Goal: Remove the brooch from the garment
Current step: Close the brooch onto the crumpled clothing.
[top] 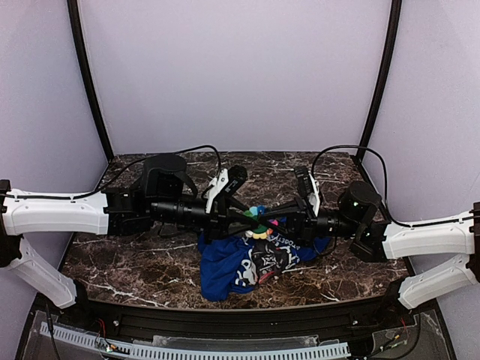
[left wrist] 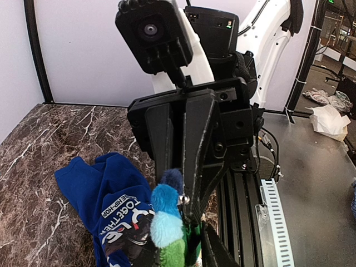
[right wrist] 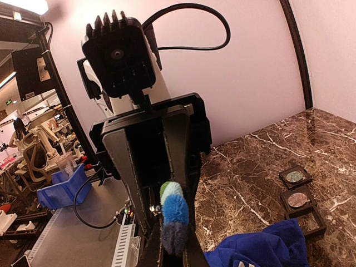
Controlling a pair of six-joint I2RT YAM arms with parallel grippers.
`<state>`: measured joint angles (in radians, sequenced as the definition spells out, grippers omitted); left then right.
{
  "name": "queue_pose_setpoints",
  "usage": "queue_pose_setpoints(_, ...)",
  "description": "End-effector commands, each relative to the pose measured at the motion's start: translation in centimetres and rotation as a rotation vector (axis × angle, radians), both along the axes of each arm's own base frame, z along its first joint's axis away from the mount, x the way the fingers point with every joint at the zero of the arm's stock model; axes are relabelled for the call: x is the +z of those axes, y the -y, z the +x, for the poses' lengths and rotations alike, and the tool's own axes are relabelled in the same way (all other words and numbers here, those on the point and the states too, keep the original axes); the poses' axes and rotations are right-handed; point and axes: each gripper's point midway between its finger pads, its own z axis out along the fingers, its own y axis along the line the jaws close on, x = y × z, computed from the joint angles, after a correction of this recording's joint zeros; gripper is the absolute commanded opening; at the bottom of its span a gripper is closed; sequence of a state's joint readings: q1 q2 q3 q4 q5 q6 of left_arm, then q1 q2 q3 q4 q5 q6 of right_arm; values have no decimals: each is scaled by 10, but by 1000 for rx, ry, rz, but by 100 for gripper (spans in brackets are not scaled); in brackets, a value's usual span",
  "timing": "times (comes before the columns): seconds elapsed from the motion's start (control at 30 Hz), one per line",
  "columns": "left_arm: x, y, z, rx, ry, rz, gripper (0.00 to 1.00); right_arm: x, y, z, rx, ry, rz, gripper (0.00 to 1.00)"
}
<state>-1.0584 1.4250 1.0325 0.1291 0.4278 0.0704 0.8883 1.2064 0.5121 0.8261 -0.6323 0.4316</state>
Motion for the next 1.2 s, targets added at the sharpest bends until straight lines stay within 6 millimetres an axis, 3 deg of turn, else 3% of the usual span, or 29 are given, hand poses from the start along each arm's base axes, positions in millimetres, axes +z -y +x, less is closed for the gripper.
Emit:
queue_pose_setpoints(0.0,18,2,-1,-12,20,-46,21,13,4,-6,14,39,38,0)
queue_pose_setpoints(0.33,22,-2,-6,-24,22,-71,21,15,6,-7,11,45,48,0)
queue_pose_setpoints(0.7,27,-10,-4,9,35,-77,56,13,9,-2,-30,43,40,0)
queue_pose_setpoints(0.93,24,-15,-7,5,35,-73,41,17,7,-11,32,61,21,0)
queue_pose_setpoints(1.17,19,-10,-9,-16,15,-53,46,14,2,-13,65,55,3,0)
